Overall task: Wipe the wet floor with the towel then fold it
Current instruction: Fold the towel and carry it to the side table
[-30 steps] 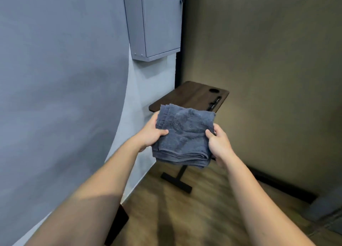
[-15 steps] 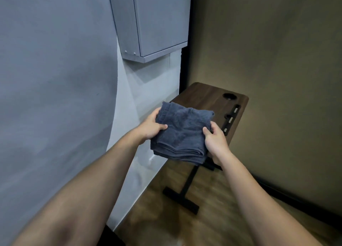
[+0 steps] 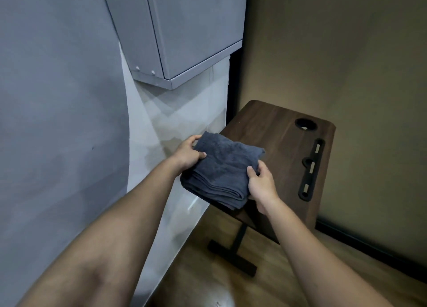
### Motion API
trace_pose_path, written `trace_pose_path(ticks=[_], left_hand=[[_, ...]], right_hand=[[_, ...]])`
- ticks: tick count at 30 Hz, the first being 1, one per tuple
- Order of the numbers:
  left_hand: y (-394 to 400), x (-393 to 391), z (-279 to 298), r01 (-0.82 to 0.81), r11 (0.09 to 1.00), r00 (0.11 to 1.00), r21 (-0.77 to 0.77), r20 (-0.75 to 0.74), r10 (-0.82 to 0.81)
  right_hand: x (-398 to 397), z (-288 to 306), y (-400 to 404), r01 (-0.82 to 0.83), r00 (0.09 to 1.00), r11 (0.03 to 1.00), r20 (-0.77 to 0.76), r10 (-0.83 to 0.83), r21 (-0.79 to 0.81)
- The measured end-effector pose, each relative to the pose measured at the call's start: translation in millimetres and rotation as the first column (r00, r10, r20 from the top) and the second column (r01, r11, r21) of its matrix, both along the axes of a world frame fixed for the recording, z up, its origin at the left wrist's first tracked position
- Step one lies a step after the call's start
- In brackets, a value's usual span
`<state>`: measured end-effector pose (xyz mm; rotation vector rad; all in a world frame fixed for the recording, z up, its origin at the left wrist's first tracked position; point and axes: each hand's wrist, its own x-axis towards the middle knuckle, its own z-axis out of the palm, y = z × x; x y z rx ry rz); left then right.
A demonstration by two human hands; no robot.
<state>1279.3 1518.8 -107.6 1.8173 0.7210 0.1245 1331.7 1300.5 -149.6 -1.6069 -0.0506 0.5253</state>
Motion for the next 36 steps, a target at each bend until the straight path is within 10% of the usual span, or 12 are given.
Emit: trace_pose_path(ticks=[16, 21, 25, 36], left_hand=[[39, 24, -41, 0.377, 0.926, 0.868, 0.022, -0.356, -0.345], [27, 15, -34, 0.374, 0.475, 0.916, 0.797, -0.238, -0.322], [11, 9, -37, 0.628, 0.4, 0.762, 0.667, -0.424, -0.49], [-18, 5, -20, 0.613, 0.314, 0.749, 0.725, -0.406, -0.524]], right_hand=[[-2, -12, -4, -0.047, 0.991, 0.946, -0.136, 0.003, -0.322], [-12, -5, -9, 0.221, 0.815, 0.643, 0.501, 0.291, -0.733], [-24, -6, -1, 0.043, 0.722, 0.392, 0.3, 0.624, -0.919], [-47, -1, -12, -0.105, 0.659, 0.382, 0.224, 0.718, -0.918]])
